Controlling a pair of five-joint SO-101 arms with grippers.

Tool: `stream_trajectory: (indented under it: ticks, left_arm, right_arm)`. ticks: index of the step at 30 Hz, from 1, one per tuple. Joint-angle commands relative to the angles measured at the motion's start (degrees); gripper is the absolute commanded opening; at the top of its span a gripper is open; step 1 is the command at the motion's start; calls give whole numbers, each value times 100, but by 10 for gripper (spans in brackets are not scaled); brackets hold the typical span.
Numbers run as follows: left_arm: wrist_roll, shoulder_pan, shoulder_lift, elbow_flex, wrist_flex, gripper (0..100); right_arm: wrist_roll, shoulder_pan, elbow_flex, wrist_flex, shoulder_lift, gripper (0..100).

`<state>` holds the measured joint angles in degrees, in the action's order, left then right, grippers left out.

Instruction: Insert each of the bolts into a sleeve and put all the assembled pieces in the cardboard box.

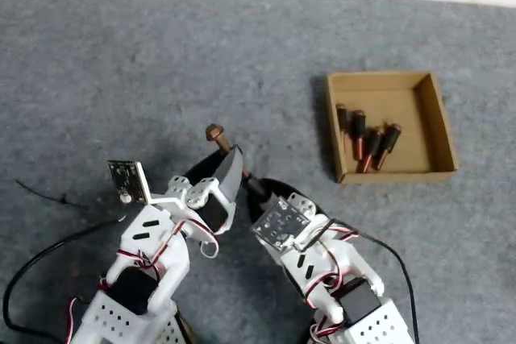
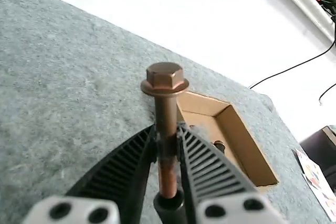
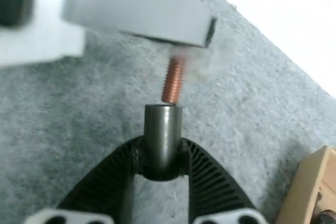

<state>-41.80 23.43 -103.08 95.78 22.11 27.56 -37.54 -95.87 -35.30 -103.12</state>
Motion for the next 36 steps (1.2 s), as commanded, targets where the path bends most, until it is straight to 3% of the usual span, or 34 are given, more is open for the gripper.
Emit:
stream_trajectory:
  ticks: [1,16,36]
  left_arm:
    - [35,330,-119,40,-158,4]
    - [35,831,-119,48,659,4]
    - [44,848,-110,-4,1055,4]
  right_arm:
    - [26,-4,-620,224,-57,5]
    - [26,286,-620,295,-57,5]
    - [18,224,-629,382,-57,5]
